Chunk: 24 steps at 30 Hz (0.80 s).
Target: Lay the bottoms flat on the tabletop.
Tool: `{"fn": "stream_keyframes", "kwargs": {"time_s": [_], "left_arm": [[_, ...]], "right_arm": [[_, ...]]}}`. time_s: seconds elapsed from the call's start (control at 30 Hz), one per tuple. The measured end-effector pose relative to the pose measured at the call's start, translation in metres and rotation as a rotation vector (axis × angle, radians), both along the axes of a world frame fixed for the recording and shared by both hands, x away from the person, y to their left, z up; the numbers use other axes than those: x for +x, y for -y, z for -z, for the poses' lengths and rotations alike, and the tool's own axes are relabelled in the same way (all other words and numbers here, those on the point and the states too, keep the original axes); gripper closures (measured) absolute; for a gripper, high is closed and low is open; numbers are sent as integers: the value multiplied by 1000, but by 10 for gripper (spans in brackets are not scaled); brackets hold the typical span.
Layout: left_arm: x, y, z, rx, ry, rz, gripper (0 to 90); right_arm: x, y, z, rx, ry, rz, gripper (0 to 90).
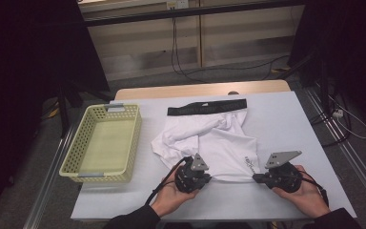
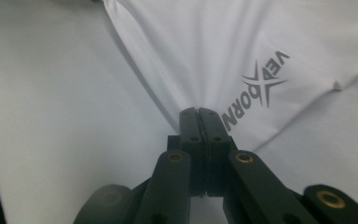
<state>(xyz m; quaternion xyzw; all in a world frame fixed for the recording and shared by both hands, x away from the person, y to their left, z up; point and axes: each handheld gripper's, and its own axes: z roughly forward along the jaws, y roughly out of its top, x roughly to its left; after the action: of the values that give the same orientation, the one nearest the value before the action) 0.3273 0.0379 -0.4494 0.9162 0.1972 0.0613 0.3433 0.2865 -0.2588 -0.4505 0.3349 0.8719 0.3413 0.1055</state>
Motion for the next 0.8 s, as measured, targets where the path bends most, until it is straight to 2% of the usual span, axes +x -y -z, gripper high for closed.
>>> {"fn": "stream_keyframes", "kwargs": {"time_s": [0.07,0.13,0.2,0.27,0.33,0.4,0.43,0.5,0.57,0.6,0.63,0.67,0.73,0.8], "left_arm": [[-3,-4,-1,0,-1,-9,867],[-4,-8,-4,-32,-9,-16,860],[-2,-12,-9,-46,-5,-12,844],[0,-13,-10,-75,3,-7,786],[4,-11,-9,-73,1,-22,738],[7,-8,-7,-86,8,-38,649],[9,-5,-6,-85,14,-44,641],[15,3,-1,-43,35,-41,599],[18,6,6,-21,-3,-31,569],[16,7,7,-19,13,-21,561],[14,7,7,-11,29,-10,548],[14,6,7,-18,14,11,538],[15,5,7,-14,9,20,508],[17,5,8,-22,2,35,514]], "right_arm": [[-3,-2,-1,5,3,-16,871],[-2,-4,-2,12,14,-19,818],[0,-6,-5,29,22,-10,710],[6,-9,-7,54,35,1,704],[16,-16,-9,52,59,15,647],[26,-22,-8,52,70,21,654],[31,-26,-7,50,72,21,647],[44,-32,-2,13,80,30,593],[54,-36,3,-6,61,32,595],[57,-38,6,-21,60,27,581],[57,-39,7,-26,56,25,560],[57,-39,9,-35,49,21,537],[55,-39,9,-45,55,31,522],[56,-38,11,-22,40,42,530]]}}
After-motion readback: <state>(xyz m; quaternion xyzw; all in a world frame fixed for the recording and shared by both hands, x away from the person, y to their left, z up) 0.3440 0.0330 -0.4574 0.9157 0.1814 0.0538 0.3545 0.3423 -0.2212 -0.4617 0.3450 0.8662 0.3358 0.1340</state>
